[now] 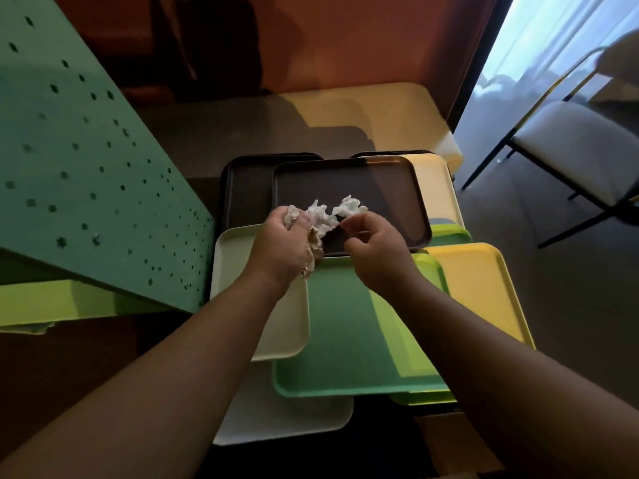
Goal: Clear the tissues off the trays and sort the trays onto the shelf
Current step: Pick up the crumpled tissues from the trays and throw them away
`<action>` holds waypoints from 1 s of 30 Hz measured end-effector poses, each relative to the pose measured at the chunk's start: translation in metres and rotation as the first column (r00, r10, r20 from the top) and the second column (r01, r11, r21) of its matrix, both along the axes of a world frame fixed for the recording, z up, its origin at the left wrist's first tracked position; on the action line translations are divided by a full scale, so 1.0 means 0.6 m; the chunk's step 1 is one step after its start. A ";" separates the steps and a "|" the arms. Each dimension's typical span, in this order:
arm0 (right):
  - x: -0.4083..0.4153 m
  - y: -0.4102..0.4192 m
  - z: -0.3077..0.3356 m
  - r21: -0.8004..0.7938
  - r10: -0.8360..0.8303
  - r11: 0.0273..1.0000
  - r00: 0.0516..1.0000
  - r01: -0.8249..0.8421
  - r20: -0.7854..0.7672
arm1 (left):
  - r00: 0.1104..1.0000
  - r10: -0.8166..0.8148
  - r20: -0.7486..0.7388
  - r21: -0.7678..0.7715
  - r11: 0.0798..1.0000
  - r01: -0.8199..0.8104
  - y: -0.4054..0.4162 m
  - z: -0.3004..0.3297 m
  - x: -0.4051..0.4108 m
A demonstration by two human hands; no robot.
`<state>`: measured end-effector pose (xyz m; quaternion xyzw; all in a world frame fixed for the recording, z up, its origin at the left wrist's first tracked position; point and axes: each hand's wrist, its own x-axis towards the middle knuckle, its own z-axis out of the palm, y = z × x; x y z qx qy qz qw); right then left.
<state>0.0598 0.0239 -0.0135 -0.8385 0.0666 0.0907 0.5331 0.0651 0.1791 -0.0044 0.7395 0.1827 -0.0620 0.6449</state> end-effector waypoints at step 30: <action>0.065 0.014 -0.037 -0.450 0.366 0.822 0.929 -0.350 -0.055 | 0.980 0.143 -0.139 0.041 0.989 -0.139 0.015 -0.013 -0.017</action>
